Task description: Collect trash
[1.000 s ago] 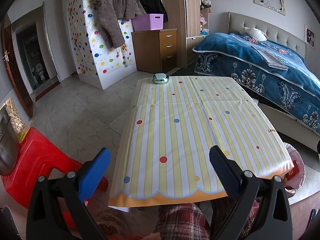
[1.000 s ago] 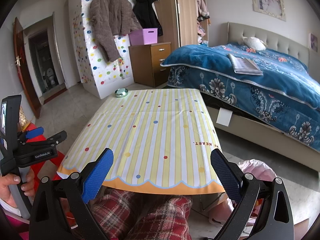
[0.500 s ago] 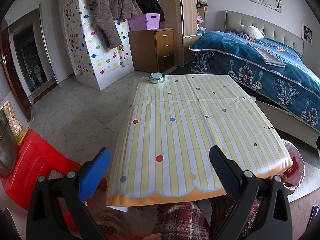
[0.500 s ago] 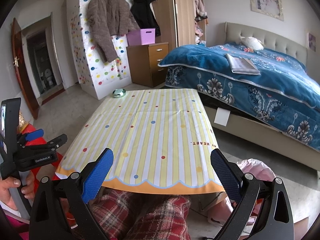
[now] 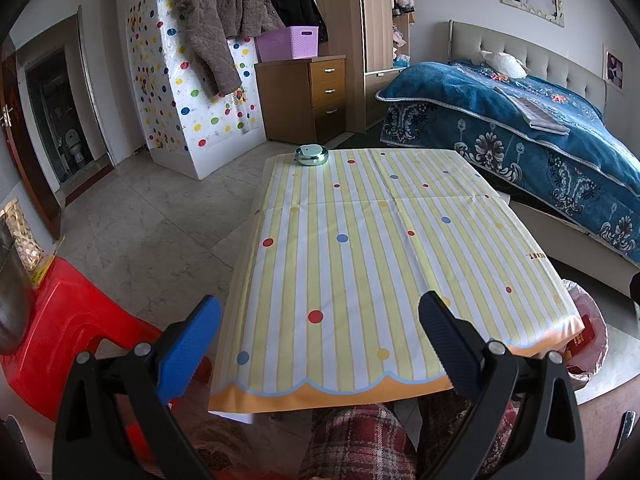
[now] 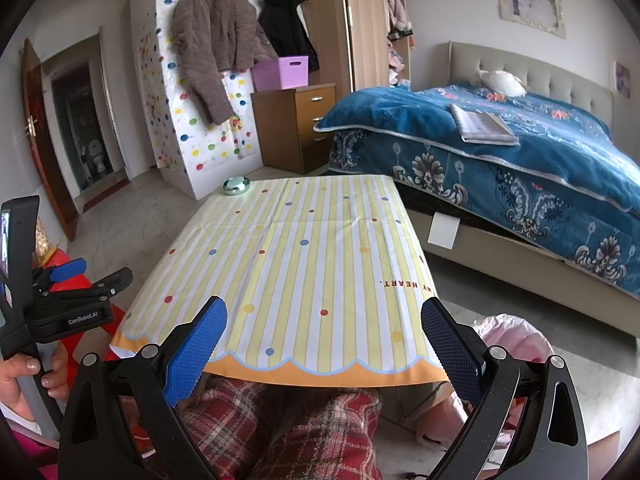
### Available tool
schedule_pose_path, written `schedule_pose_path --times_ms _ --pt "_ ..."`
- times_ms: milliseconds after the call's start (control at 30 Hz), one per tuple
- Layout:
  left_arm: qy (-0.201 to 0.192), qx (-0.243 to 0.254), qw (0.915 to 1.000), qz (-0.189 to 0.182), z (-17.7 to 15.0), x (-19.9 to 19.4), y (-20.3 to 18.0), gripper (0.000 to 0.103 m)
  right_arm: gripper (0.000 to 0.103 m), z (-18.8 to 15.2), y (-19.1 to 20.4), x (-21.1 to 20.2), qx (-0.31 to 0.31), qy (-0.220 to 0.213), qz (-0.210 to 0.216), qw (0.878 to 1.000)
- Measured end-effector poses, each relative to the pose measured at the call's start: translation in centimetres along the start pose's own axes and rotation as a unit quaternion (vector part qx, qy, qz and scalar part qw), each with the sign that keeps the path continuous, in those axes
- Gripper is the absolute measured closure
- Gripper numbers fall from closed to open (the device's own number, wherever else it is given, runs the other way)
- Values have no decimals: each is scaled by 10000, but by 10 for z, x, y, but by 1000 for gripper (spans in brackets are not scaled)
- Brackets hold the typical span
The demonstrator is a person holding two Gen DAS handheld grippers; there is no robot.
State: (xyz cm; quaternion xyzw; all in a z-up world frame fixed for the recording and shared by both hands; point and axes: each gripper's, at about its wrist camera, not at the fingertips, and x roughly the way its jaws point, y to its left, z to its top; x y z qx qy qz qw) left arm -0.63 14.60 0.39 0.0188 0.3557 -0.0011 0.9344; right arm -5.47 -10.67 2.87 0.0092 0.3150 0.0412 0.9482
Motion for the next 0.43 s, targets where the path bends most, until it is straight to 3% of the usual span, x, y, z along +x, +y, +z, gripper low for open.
schedule_pose_path --times_ms 167,433 --pt "-83 36 9999 -48 -4 0 -2 7 7 -3 -5 4 76 -5 14 10000" --pt "193 -67 9998 -26 -12 12 6 7 7 -11 -34 30 387 210 -308 9986"
